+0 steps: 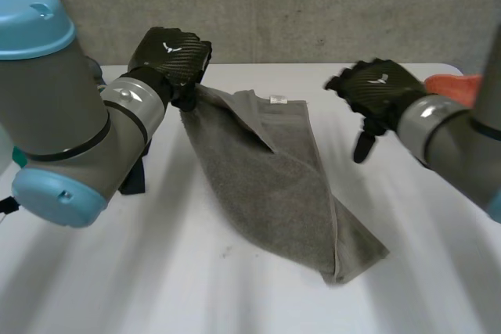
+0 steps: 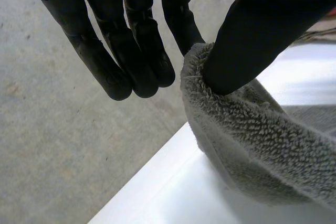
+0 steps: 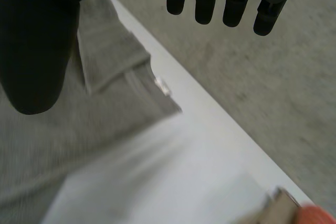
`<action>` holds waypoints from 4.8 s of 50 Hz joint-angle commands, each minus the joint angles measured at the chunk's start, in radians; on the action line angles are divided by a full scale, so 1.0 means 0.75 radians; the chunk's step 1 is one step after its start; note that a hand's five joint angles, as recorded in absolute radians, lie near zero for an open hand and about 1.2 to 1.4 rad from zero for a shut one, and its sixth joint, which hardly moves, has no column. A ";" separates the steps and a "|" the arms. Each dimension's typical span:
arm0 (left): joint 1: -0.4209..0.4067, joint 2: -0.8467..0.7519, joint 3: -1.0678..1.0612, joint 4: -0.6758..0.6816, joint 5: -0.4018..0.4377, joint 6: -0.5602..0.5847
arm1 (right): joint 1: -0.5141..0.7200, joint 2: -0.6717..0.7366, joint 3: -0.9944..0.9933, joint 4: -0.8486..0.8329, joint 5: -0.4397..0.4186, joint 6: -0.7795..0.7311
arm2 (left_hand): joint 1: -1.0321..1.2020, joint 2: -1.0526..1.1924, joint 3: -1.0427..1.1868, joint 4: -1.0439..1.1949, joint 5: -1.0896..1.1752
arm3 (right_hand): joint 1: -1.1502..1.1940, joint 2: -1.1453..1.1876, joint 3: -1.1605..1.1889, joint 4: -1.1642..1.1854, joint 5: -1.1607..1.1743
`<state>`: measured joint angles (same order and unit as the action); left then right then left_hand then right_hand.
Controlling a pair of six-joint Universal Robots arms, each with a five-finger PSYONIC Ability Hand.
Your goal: Fold the laundry.
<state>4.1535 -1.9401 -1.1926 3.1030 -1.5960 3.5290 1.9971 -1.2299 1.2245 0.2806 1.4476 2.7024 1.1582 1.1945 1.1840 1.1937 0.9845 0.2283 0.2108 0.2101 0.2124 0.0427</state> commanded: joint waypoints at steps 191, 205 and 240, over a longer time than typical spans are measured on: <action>0.281 -0.043 -0.302 -0.519 -0.054 0.510 | -0.513 0.300 -0.080 0.573 -0.149 -0.707 | 0.317 0.269 0.283 0.270 0.316 | 1.557 1.581 1.582 1.578 1.572; 0.258 -0.205 0.479 0.032 -0.065 0.332 | -0.380 0.317 -0.432 -0.406 0.019 -0.472 | 0.317 0.269 0.283 0.270 0.316 | 1.557 1.581 1.582 1.578 1.572; 0.250 -0.313 -0.035 0.426 0.033 0.068 | -0.382 0.349 -0.093 -0.389 -0.108 -0.189 | 0.317 0.269 0.283 0.270 0.316 | 1.557 1.581 1.582 1.578 1.572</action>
<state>4.3574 -2.1577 -1.0640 3.4535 -1.5985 3.5757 1.7253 -1.0006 1.0630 -0.1519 1.4129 2.6364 1.1312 1.1989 1.1890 1.1984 1.0010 1.1333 1.1819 1.1921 1.1991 1.0291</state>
